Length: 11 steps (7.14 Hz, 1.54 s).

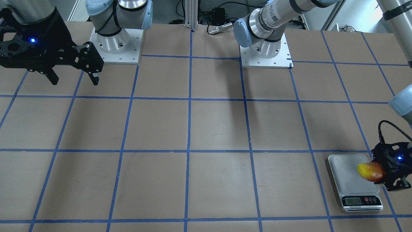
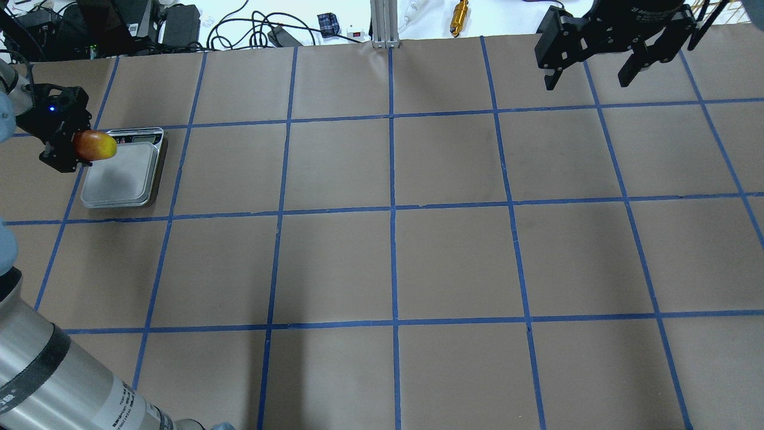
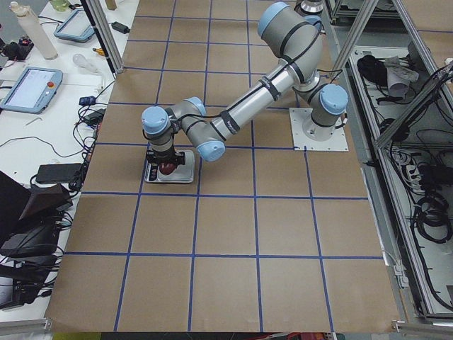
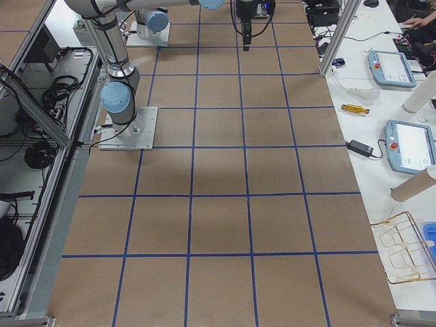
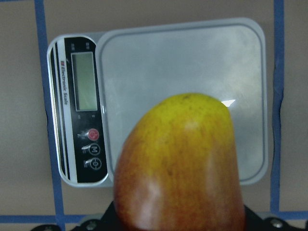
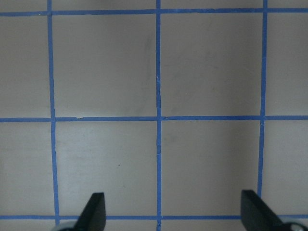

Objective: Weigh mango
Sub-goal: 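Lower the mango onto the scale platform with the left gripper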

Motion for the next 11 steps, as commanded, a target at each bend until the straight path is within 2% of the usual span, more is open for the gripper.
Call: queue_joint_targets(steps=[1,4,5,6,9,11], points=[[-1.1,-0.6,-0.3,-0.7,-3.0,4.4,0.00,0.0,0.0,0.0,0.0,0.0,0.0,1.00],[-1.3,-0.6,-1.2,-0.8,-4.6,6.4,0.00,0.0,0.0,0.0,-0.1,0.0,0.0,1.00],[-1.3,-0.6,-1.6,-0.7,-4.7,6.3,0.75,0.0,0.0,0.0,-0.1,0.0,0.0,1.00],[-1.1,-0.5,-1.6,-0.8,-4.3,6.3,1.00,0.0,0.0,0.0,0.0,0.0,0.0,1.00],[-0.5,-0.7,1.8,-0.5,-3.6,5.4,1.00,0.0,0.0,0.0,0.0,0.0,0.0,1.00],[0.5,-0.5,7.7,-0.3,-2.0,-3.0,1.00,0.0,0.0,0.0,0.0,0.0,0.0,1.00]])
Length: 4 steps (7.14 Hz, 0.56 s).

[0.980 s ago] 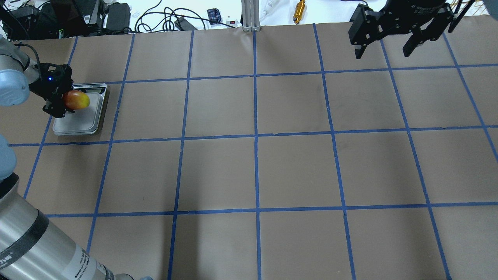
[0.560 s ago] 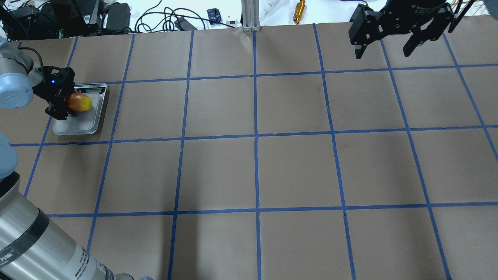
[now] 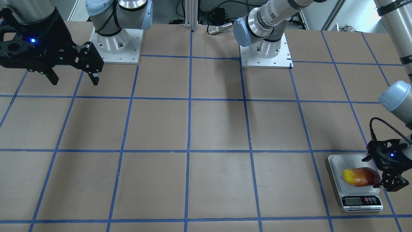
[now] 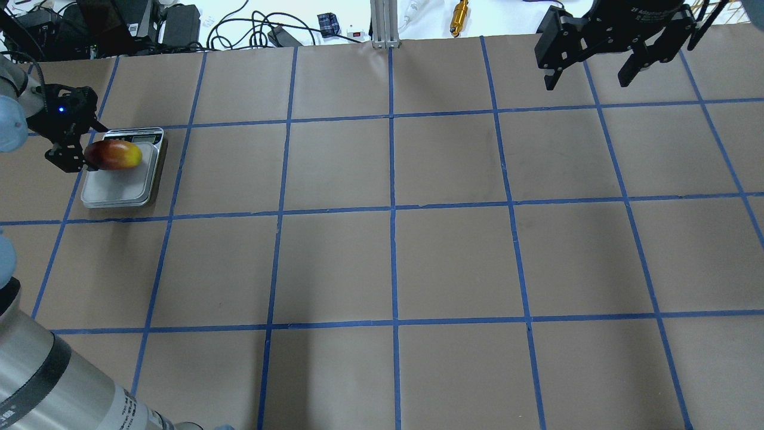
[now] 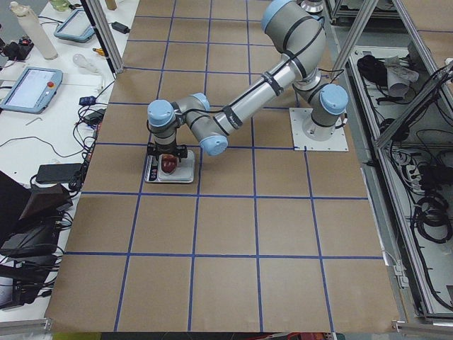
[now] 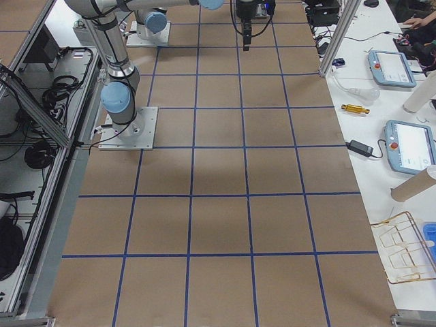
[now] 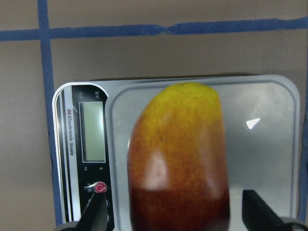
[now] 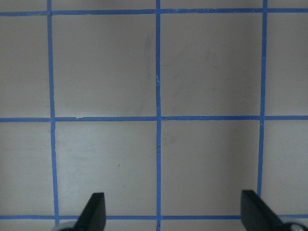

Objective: Weigh mango
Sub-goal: 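Open the left gripper and release the mango on the scale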

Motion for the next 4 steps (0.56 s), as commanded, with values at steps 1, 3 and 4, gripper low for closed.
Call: queue_joint_targets(steps=[1,3,4], points=[[3.0,0.0,7.4,-0.1,2.9,-12.7,1.00,0.0,0.0,0.0,0.0,0.0,0.0,1.00],[5.6,0.3,15.3,-0.6,3.4,-23.2,1.00,0.0,0.0,0.0,0.0,0.0,0.0,1.00],[5.6,0.3,19.1,-1.4,3.4,-27.1,1.00,0.0,0.0,0.0,0.0,0.0,0.0,1.00]])
